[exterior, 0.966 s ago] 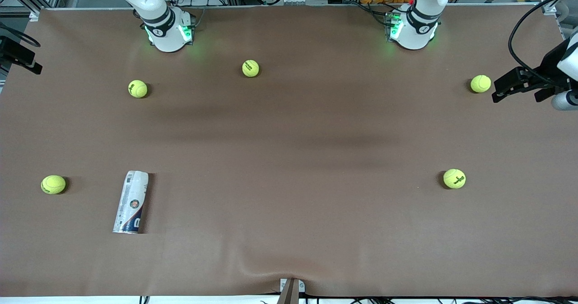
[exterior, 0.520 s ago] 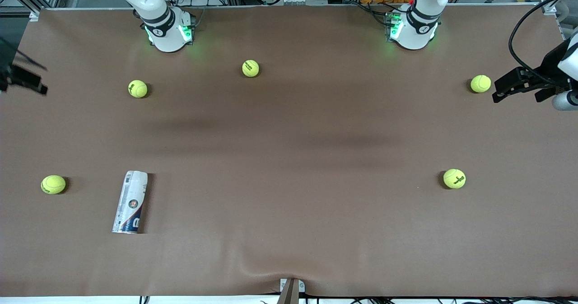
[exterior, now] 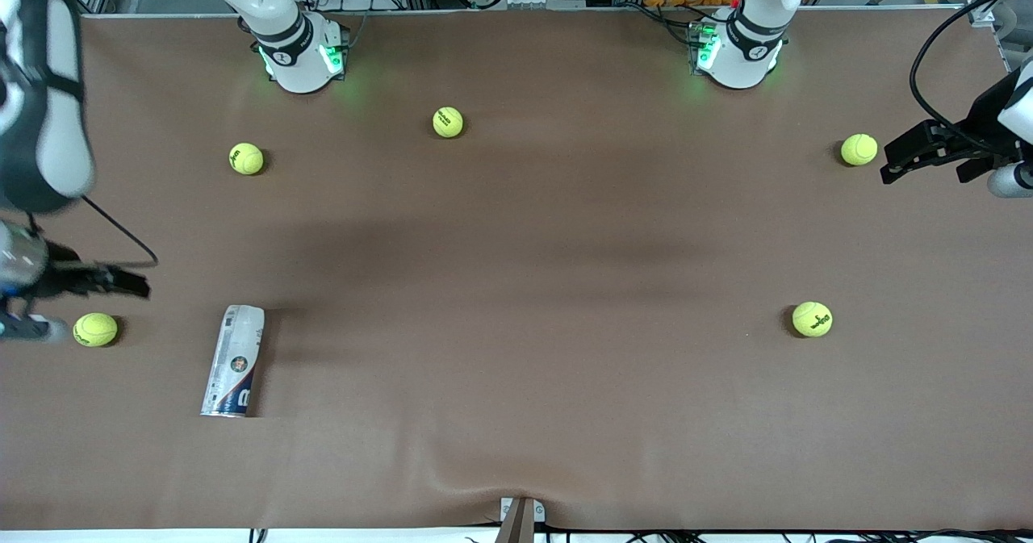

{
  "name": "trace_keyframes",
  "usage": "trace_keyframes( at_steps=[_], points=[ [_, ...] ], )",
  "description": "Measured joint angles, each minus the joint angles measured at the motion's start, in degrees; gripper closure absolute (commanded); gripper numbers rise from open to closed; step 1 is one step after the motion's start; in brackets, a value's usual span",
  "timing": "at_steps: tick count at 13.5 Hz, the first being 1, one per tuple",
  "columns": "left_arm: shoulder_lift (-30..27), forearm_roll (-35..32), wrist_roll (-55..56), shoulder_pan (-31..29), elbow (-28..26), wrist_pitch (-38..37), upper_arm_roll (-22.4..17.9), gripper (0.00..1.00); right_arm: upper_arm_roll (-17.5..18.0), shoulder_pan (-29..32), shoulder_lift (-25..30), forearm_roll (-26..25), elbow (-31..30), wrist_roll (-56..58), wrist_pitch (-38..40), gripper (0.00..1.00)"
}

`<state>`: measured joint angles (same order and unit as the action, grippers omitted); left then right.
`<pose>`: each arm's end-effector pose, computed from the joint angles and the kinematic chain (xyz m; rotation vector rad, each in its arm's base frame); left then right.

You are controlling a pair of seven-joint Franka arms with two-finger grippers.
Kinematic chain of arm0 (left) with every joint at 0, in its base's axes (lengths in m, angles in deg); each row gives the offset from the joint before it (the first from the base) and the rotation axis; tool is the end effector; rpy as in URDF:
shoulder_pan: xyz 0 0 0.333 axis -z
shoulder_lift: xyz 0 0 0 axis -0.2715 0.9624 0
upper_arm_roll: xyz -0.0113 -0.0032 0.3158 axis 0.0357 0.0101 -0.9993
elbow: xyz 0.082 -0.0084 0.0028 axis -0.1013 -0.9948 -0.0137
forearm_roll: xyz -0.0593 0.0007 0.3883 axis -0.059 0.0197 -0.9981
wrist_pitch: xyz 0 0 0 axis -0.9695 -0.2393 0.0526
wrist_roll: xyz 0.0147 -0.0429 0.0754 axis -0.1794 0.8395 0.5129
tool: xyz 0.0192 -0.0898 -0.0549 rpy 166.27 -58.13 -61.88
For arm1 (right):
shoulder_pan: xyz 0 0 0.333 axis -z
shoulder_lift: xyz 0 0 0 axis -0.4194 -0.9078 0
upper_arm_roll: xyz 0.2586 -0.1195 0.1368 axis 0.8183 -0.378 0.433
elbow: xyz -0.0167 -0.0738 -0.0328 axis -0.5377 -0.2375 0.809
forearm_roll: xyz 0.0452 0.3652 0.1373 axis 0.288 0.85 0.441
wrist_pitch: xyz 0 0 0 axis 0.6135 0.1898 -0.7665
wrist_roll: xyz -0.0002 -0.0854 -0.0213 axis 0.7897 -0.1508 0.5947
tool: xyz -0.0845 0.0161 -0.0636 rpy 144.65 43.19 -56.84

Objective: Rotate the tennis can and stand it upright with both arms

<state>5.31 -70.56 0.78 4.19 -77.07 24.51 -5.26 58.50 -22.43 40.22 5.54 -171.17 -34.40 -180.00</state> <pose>0.5621 -0.0413 0.6489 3.1291 0.0259 -0.0037 0.6748 -0.0826 0.4188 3.1015 -0.0210 -0.0089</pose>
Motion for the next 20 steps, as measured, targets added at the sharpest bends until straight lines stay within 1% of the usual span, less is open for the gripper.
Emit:
trace_keyframes(
  at_steps=[6,8,10,12,17,20],
  points=[
    [0.03,0.0,0.0,0.0,0.02,0.01,0.0,0.0,1.21,-0.88,-14.06,0.0,0.34,0.84,-20.49,0.0],
    [0.03,0.0,0.0,0.0,0.0,0.01,0.0,0.0,1.55,-1.0,-17.72,1.02,0.6,0.8,-24.14,0.0],
    [0.03,0.0,0.0,0.0,0.0,0.01,0.0,0.0,1.78,-1.07,-19.25,4.84,0.82,0.82,-24.54,0.0],
    [0.03,0.0,0.0,0.0,0.0,0.01,0.0,0.0,1.89,-1.15,-19.67,6.71,0.82,0.84,-24.29,0.0],
    [0.03,0.0,0.0,0.0,0.0,0.01,0.0,0.0,1.97,-1.22,-21.63,6.92,0.66,0.84,-24.0,0.0],
    [0.03,0.0,0.0,0.0,0.0,0.01,0.0,0.0,1.98,-1.23,-21.89,6.92,0.6,0.84,-23.79,0.0]
  ],
)
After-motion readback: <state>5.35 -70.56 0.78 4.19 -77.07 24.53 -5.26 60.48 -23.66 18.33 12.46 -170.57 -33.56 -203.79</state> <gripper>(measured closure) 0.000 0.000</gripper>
